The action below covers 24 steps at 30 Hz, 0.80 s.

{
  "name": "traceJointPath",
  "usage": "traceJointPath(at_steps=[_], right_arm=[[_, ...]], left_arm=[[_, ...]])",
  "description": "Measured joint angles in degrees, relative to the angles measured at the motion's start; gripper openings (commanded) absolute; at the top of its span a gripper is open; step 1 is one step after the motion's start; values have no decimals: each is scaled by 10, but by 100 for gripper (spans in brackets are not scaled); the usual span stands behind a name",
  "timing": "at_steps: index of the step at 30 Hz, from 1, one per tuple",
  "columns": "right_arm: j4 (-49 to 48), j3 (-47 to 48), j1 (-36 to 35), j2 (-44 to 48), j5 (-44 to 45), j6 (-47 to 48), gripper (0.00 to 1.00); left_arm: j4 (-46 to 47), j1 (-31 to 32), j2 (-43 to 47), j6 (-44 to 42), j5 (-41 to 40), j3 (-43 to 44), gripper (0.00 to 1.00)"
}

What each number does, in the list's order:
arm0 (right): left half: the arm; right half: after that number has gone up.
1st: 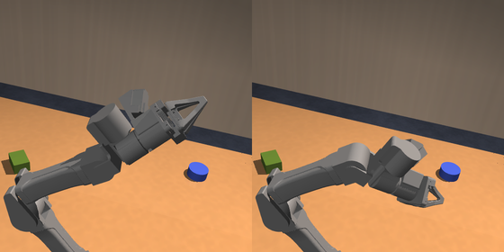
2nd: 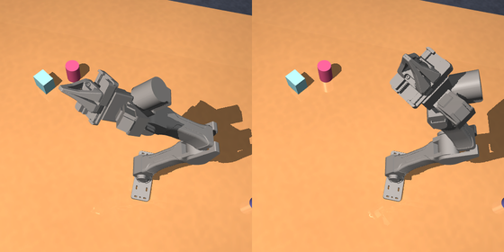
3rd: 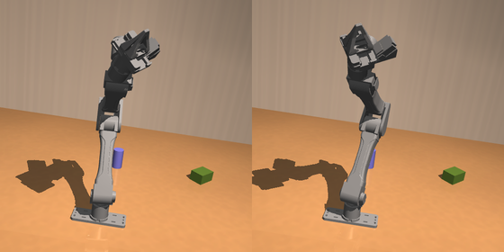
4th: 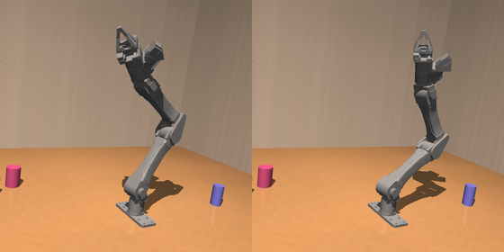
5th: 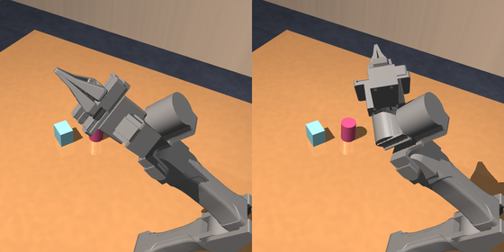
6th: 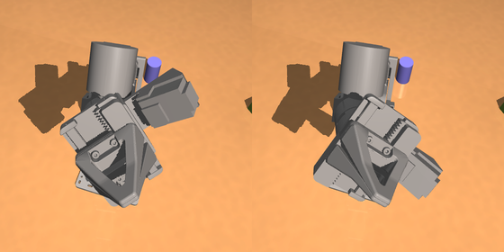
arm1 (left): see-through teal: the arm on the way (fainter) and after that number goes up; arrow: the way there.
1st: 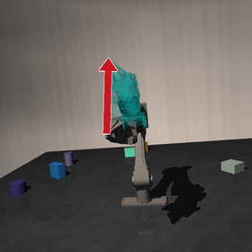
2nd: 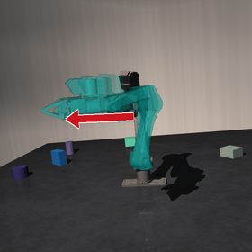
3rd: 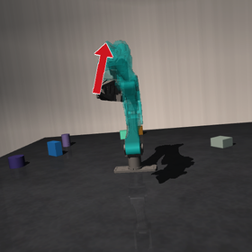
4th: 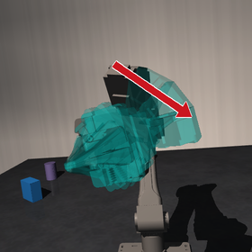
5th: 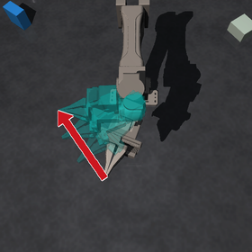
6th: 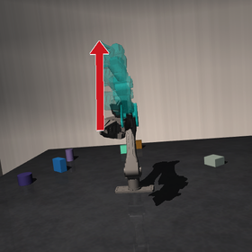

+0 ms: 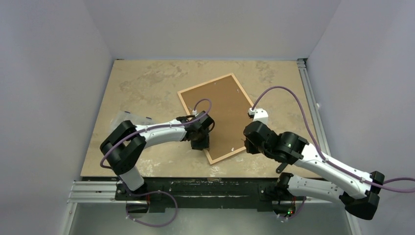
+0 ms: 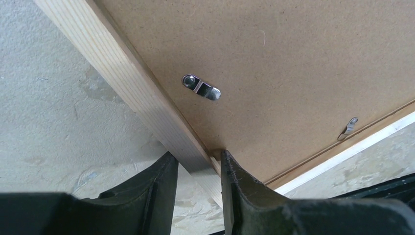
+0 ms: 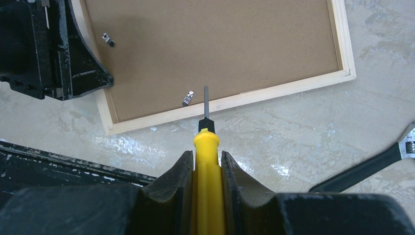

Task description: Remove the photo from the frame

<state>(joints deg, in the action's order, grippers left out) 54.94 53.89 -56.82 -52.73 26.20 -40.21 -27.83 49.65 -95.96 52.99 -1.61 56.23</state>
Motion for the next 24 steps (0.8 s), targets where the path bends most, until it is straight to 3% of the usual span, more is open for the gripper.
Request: traceJointPath(at_steps=[4,5,7,15,24], right_arm=[[13,0,0,3,6,-2,0],[17,0,0,4,9,-3,0],[22,0,0,8,11,-4,0],[21,-8,0,43,3,-6,0],[-39,-50,0,17,-40,-3,0]], left_arm=[[-23,1,-9,-38,-2,19,29],[-28,2,-12,-50,-2,24,23],[-48,3,-24,-81,-5,44,0],[-113,-40,-56,-224,-27,103,0],[-114,-67,-50,-399,-118,110,0]])
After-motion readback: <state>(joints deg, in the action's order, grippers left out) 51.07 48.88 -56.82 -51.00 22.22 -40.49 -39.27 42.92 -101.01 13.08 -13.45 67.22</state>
